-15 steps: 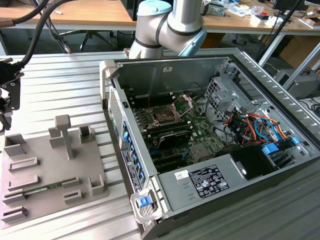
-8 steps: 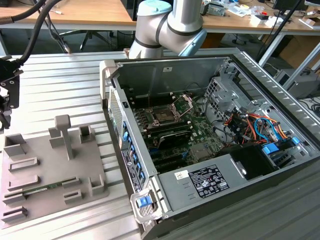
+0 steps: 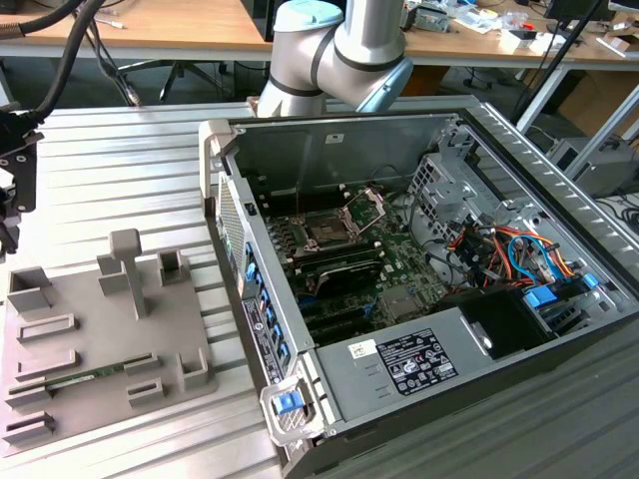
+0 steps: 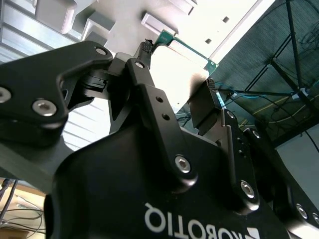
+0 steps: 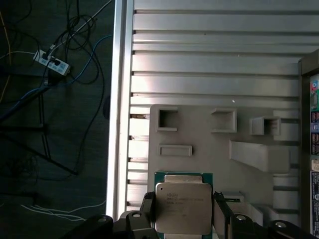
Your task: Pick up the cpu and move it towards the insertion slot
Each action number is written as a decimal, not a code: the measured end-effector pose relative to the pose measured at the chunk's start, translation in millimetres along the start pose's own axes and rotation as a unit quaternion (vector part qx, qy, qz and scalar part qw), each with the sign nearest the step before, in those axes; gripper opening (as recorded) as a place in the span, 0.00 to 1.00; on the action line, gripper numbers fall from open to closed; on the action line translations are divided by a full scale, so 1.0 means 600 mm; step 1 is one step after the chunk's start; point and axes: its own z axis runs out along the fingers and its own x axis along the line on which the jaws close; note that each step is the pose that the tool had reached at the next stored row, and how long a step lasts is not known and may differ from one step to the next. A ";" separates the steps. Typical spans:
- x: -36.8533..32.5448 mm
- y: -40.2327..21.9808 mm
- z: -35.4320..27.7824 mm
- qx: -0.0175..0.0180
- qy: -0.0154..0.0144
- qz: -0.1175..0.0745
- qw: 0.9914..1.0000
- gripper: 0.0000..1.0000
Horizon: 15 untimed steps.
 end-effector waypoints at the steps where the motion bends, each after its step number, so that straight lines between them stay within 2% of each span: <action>1: 0.000 0.000 -0.002 0.000 0.000 0.000 1.000 0.55; 9: 0.000 0.000 -0.008 0.000 0.000 0.000 1.000 0.55; 15: 0.000 0.001 -0.017 0.000 0.000 0.000 1.000 0.55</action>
